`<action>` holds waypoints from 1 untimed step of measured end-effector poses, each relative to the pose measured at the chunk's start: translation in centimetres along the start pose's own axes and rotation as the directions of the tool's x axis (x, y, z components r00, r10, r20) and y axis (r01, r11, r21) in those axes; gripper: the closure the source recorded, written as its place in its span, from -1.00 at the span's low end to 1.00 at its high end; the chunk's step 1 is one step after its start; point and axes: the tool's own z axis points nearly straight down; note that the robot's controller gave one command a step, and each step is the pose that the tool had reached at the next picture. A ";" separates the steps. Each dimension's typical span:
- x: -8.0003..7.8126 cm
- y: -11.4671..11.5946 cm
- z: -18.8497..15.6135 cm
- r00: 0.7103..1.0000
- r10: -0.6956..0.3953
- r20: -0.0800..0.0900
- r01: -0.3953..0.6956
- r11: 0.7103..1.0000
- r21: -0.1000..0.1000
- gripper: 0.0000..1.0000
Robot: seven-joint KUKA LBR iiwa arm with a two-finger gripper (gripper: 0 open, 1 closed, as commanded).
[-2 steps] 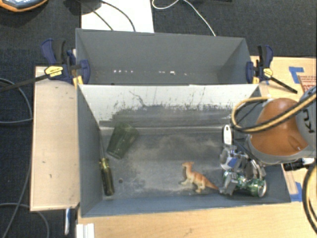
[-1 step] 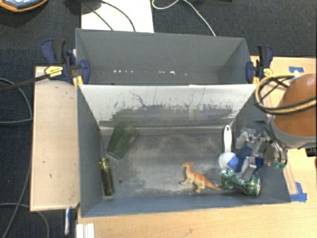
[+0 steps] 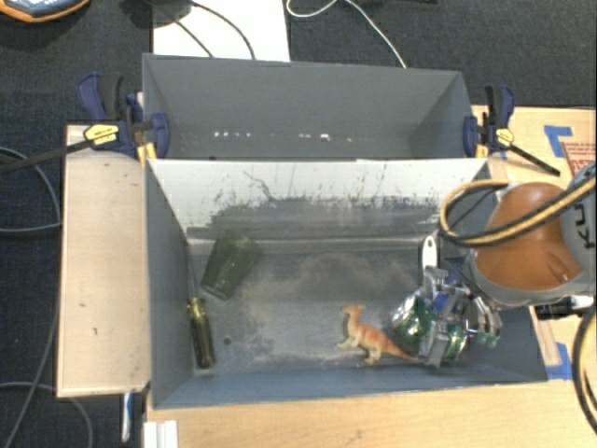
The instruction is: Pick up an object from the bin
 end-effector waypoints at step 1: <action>-2.2 1.6 0.1 0.975 0.221 0.005 -0.221 0.975 -0.002 1.00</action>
Offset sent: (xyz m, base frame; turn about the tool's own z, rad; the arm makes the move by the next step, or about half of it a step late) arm 0.0000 0.0000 0.0000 0.0000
